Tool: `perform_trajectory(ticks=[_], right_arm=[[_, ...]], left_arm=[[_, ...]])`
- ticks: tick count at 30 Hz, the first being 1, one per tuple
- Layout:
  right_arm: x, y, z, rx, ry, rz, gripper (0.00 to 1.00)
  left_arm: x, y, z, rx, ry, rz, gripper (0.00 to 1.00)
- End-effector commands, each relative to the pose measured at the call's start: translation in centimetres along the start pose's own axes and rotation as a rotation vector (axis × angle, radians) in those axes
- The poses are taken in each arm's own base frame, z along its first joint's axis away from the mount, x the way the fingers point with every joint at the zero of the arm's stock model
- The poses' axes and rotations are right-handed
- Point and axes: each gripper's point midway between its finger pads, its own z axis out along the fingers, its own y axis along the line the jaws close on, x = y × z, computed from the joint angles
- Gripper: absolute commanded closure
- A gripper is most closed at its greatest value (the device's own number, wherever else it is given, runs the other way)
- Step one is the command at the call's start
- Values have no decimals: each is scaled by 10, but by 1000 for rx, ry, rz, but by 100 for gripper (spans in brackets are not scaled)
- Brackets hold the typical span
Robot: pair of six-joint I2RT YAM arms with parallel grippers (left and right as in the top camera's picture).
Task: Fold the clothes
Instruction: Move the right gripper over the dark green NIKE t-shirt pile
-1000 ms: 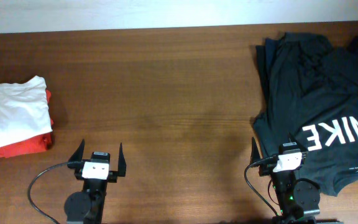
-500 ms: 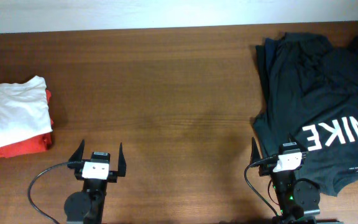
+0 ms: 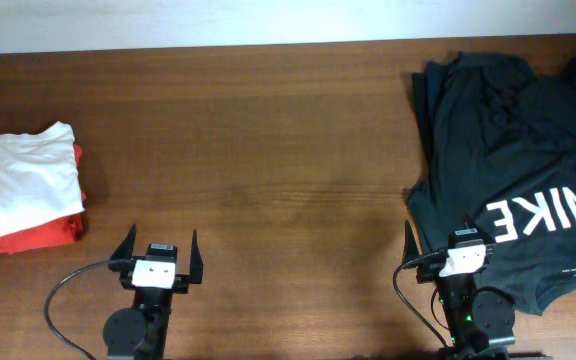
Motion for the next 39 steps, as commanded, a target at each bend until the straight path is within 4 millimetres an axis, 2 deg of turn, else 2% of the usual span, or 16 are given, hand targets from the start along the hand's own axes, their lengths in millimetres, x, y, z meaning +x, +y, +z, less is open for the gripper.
perform_trajectory(ticks=[1, 14, 17, 22, 29, 35, 39], right_arm=[[2, -1, 0, 10, 3, -4, 1], [2, -1, 0, 9, 2, -4, 1], [2, -1, 0, 10, 2, 89, 1], [1, -1, -1, 9, 12, 106, 1], [7, 3, -11, -14, 127, 151, 1], [-1, 17, -20, -94, 219, 215, 1], [-9, 17, -24, -93, 319, 219, 1]], left_arm=[[1, 0, 0, 3, 3, -13, 1], [1, 0, 0, 3, 3, -13, 1], [1, 0, 0, 4, 2, -17, 1], [-4, 1, 0, 0, -20, -192, 1], [-16, 3, -3, 2, -12, -222, 1], [-27, 5, -9, 12, 111, -221, 1], [-38, 8, -4, 19, 188, -221, 1]])
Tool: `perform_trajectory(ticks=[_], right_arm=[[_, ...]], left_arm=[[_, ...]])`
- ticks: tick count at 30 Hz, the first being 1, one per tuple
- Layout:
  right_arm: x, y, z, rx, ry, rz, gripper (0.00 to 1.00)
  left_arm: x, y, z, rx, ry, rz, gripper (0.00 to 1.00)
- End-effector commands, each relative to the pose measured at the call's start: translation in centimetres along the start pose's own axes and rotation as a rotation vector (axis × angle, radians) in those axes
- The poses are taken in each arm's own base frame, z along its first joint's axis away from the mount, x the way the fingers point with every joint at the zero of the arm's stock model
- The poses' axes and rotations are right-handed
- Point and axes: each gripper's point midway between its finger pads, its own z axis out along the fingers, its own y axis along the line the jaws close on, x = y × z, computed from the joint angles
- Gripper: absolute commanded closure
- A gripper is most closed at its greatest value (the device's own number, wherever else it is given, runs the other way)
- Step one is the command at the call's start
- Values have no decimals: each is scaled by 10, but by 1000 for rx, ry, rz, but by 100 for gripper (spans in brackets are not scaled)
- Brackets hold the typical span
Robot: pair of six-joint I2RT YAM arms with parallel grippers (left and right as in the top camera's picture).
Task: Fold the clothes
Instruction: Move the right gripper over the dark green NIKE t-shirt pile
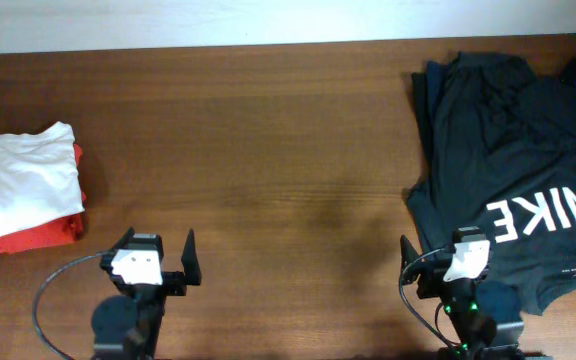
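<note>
A black Nike T-shirt (pixel 508 130) lies spread and rumpled at the table's right side, its white lettering near the right edge. A folded white shirt (pixel 28 175) rests on a folded red one (pixel 28 235) at the far left. My left gripper (pixel 158 248) is open over bare wood near the front edge, holding nothing. My right gripper (pixel 464 245) sits at the shirt's lower hem. Its left finger is spread wide, its right finger is lost against the black cloth, and nothing shows between them.
The brown wooden table (pixel 268 150) runs to a pale wall strip along the far edge. Black cables loop beside each arm base at the front edge.
My left arm has shifted a little to the left and towards the front edge. My right arm has drawn back slightly. Both stay open, and the clothes have not moved.
</note>
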Motion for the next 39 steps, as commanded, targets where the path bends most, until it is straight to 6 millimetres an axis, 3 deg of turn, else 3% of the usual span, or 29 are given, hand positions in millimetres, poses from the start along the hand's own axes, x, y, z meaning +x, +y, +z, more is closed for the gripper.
perform_trajectory(ticks=[1, 10, 16, 19, 24, 32, 36, 39], right_arm=[[-22, 9, -9, -26, 44, 18, 1], [-36, 9, -3, 17, 431, 52, 1], [-31, 7, 24, 50, 729, 79, 1], [-16, -6, 45, 109, 808, 65, 1], [16, -30, 70, 230, 927, 24, 27], [65, -56, 100, 384, 1055, 40, 27], [79, -58, 105, 397, 1091, 51, 27], [81, -58, 108, 396, 1089, 52, 33]], left_arm=[[-20, 0, 3, 2, 48, -15, 1], [-29, -2, 29, 20, 289, 56, 1], [-39, -23, 39, 144, 349, 41, 1], [-26, -22, 43, 143, 415, 44, 1], [-8, -22, 48, 144, 487, 38, 1], [-6, -22, 50, 144, 498, 38, 1], [-6, -22, 50, 144, 498, 38, 1], [-6, -22, 50, 144, 498, 38, 1]])
